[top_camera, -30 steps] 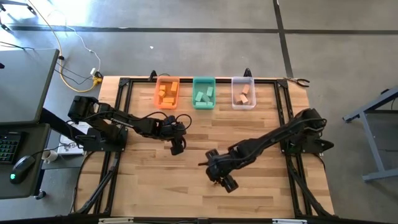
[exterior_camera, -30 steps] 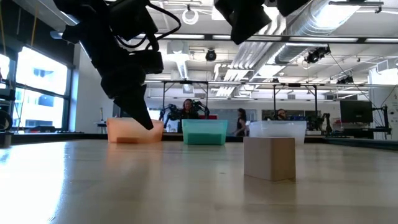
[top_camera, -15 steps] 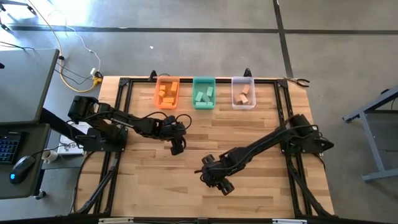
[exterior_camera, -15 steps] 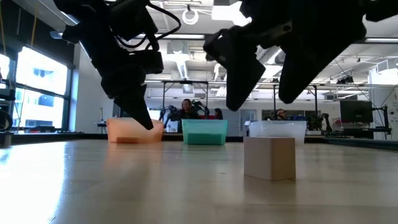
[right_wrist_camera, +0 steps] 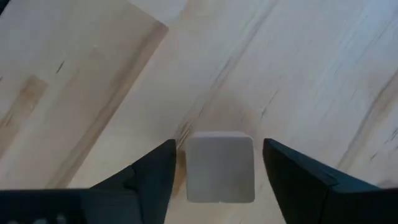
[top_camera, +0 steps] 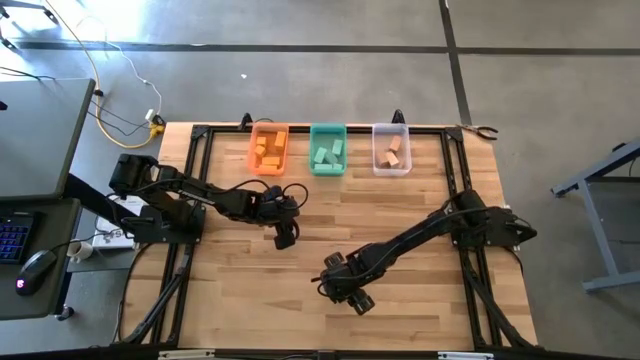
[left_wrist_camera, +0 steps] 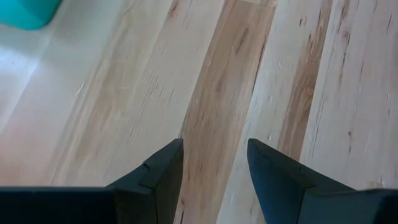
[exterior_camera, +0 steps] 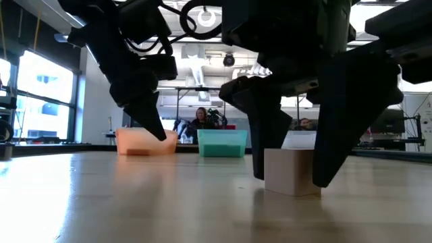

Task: Sort & place blocks by color
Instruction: Put the brown block into the transparent bin

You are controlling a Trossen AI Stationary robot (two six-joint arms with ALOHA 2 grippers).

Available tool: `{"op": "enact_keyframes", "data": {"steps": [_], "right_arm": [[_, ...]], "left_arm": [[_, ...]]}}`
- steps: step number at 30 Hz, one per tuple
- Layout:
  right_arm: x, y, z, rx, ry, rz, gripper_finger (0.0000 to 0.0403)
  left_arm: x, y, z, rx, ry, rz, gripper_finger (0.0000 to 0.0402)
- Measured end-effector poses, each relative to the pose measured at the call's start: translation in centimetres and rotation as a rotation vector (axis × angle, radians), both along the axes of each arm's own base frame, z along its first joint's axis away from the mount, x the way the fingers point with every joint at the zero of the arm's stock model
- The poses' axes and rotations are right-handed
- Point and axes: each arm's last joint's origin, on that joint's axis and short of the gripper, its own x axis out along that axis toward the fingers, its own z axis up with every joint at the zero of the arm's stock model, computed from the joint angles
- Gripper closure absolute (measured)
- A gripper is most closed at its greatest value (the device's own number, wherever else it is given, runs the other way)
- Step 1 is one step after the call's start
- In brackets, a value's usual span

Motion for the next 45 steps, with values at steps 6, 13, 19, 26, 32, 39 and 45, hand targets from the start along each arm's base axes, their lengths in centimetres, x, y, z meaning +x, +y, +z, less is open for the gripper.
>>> {"op": "enact_keyframes", "data": {"steps": [6, 13, 19, 26, 32, 39, 45], "right_arm": [[0.0, 0.0, 0.0, 0.005, 0.005, 0.002, 0.0277], [0.1, -0.6, 0.1, -0.005, 0.015, -0.014, 0.0302], [-0.1, -3.2, 1.7, -0.089, 0.026, -0.113, 0.0302], [-1.0, -7.6, 5.7, -0.239, -0.004, -0.257, 0.0302], [-2.2, -12.1, 9.5, -0.332, -0.057, -0.444, 0.0302], [-4.2, -17.4, 12.8, -0.46, -0.107, -0.712, 0.0302], [-5.4, -22.1, 13.7, -0.544, -0.115, -0.984, 0.0302]], "left_arm": [[0.0, 0.0, 0.0, 0.0, 0.0, 0.0, 0.0238], [0.0, 0.0, 0.0, 0.0, 0.0, 0.0, 0.0238], [0.1, -0.1, 0.0, -0.027, -0.008, -0.031, 0.0238], [0.6, 0.3, 0.6, -0.091, -0.086, -0.147, 0.0238], [-0.1, 1.5, 2.9, -0.071, -0.165, -0.139, 0.0238], [-2.0, 2.1, 7.1, -0.041, -0.31, -0.187, 0.0238], [-4.6, 1.8, 10.5, -0.01, -0.412, -0.21, 0.0238]]}}
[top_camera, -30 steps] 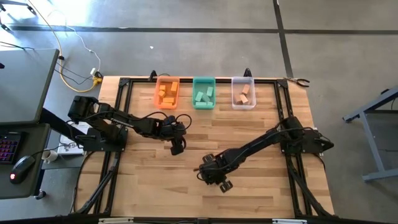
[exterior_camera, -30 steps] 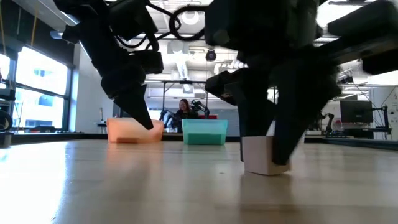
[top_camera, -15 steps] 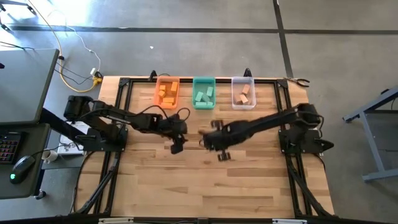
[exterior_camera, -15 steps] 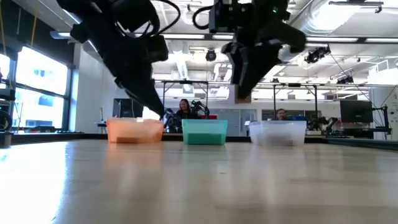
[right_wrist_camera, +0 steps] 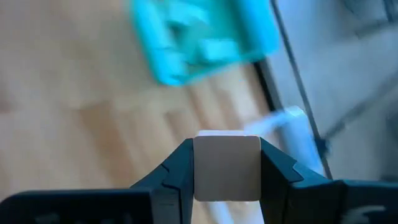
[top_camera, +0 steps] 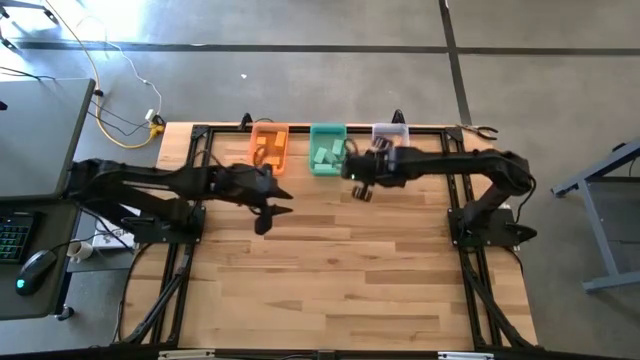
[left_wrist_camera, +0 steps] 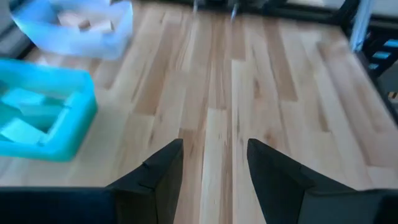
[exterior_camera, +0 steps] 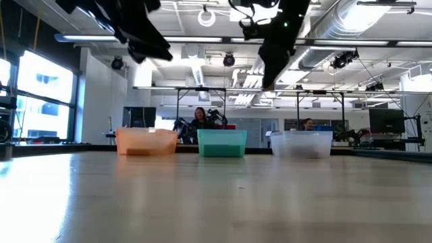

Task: Sort & place blocks by color
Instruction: Put the brown block into the transparent bin

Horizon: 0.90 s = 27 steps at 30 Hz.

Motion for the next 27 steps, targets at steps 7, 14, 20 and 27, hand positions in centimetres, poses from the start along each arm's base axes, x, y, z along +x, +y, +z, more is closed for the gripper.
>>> {"op": "enact_keyframes", "data": {"steps": [7, 14, 20, 27], "right_arm": [[-2.1, -5.5, -0.1, -0.004, -0.003, -0.3, 0.0302], [-3.9, -10.4, -1.2, 0.173, -0.022, -0.471, 0.0302], [-4.6, -13.3, -3.4, 0.353, 0.001, -0.537, 0.0302], [-5.0, -15.7, -6.2, 0.436, 0.066, -0.591, 0.0302]], "left_arm": [[-3.5, -0.6, 3.0, 0.029, -0.1, -0.009, 0.0238], [-6.6, -1.3, 2.7, 0.022, -0.217, -0.007, 0.0238], [-8.7, -1.8, -0.1, -0.041, -0.316, 0.012, 0.0238], [-10.5, -2.3, -2.6, -0.074, -0.396, 0.004, 0.0238]]}}
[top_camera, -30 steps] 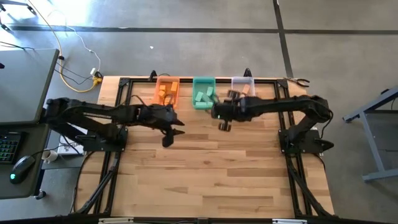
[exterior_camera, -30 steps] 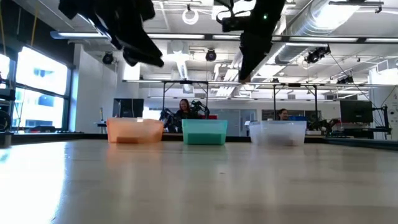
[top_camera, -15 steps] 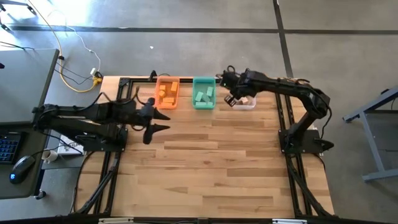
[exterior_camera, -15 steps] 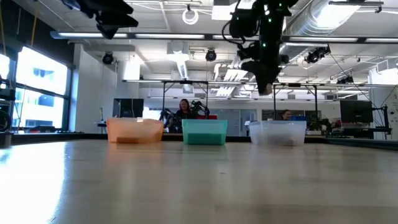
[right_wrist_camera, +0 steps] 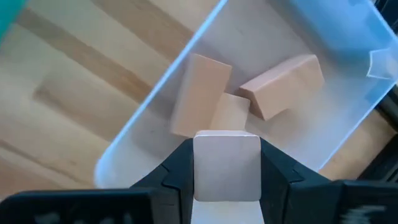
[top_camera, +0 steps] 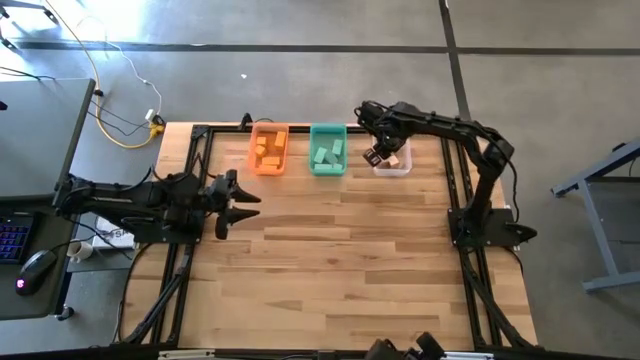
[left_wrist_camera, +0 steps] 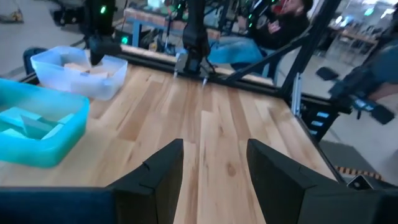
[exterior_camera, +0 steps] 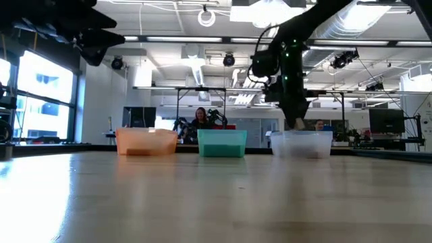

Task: Sort & place blocks by color
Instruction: Put the brown block into the transparent bin, then return to Home Position

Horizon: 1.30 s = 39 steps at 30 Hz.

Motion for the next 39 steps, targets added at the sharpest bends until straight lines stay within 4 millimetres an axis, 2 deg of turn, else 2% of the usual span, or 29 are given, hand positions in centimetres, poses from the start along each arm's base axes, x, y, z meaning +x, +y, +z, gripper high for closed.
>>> {"op": "enact_keyframes", "data": {"steps": [3, 11, 17, 20, 24, 30, 34, 39], "right_arm": [[-0.2, -0.6, -0.7, 0.007, 0.02, -0.015, 0.0291], [-0.5, -0.7, -0.1, -0.041, 0.052, 0.04, 0.0159], [-0.9, 0.3, 1.7, 0.017, -0.024, 0.09, 0.014], [-0.8, 1.6, 3.0, 0.03, -0.078, 0.146, 0.0139], [-0.3, 3.7, 5.4, -0.043, -0.173, 0.215, 0.0138], [-0.2, 8.4, 8.9, -0.212, -0.382, 0.391, 0.0137], [-2.1, 11.7, 9.1, -0.272, -0.559, 0.488, 0.0137], [-5.0, 15.0, 7.4, -0.279, -0.742, 0.538, 0.0137]], "left_arm": [[-0.6, -0.1, -0.9, 0.004, -0.039, -0.006, 0.0238], [-1.7, -0.3, -3.9, 0.013, -0.104, -0.007, 0.0238], [-2.1, -0.3, -5.9, 0.013, -0.125, -0.007, 0.0238], [-2.2, -0.3, -6.7, 0.021, -0.138, -0.005, 0.0238], [-2.2, -0.3, -6.6, 0.053, -0.146, -0.001, 0.0238], [-2.2, -0.3, -6.4, 0.141, -0.156, -0.01, 0.0238], [-2.2, -0.3, -6.3, 0.167, -0.154, -0.013, 0.0238], [-2.3, -0.1, -6.5, 0.228, -0.124, 0.028, 0.0238]]}}
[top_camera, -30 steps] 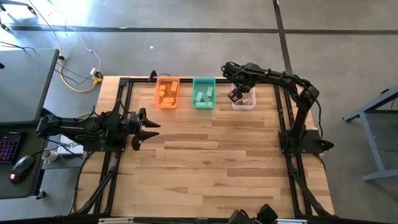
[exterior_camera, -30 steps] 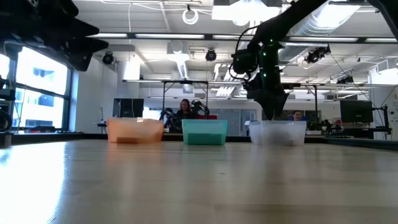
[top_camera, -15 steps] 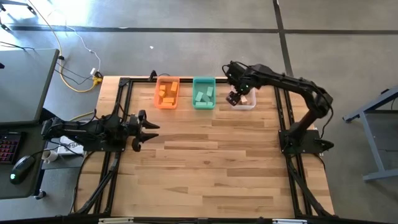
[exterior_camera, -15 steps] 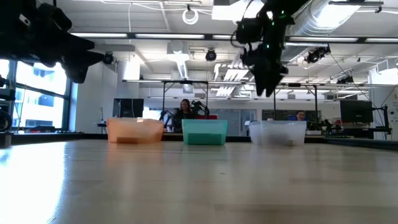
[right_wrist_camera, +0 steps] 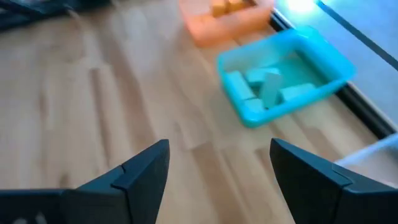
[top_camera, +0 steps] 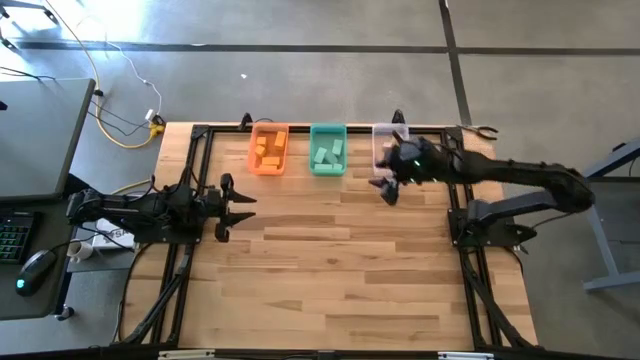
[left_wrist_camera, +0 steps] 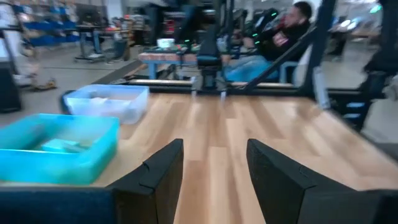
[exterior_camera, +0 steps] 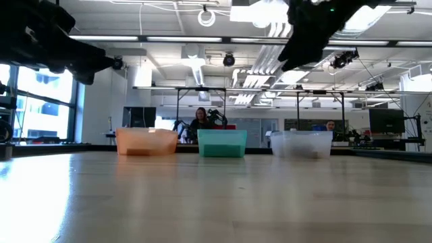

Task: Sort & place blocks by color
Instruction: Return to Home Position

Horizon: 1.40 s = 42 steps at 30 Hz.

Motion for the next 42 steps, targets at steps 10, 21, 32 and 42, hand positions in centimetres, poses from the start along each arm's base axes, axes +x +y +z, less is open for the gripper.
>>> {"op": "enact_keyframes", "data": {"steps": [10, 21, 32, 42], "right_arm": [[-4.3, 4.3, -6.4, -0.003, -0.309, 0.171, 0.0137], [-6.9, 5.5, -10.9, -0.009, -0.425, 0.213, 0.0137], [-9.2, 5.2, -12.2, -0.086, -0.51, 0.089, 0.0137], [-10.4, 5.1, -13.4, -0.09, -0.574, 0.048, 0.0137]], "left_arm": [[0.0, 0.1, 0.0, 0.023, 0.006, 0.046, 0.0238], [0.0, 0.1, 0.0, 0.023, 0.006, 0.046, 0.0238], [0.0, 0.1, 0.0, 0.023, 0.006, 0.045, 0.0238], [0.0, 0.1, 0.0, 0.023, 0.006, 0.044, 0.0238]]}}
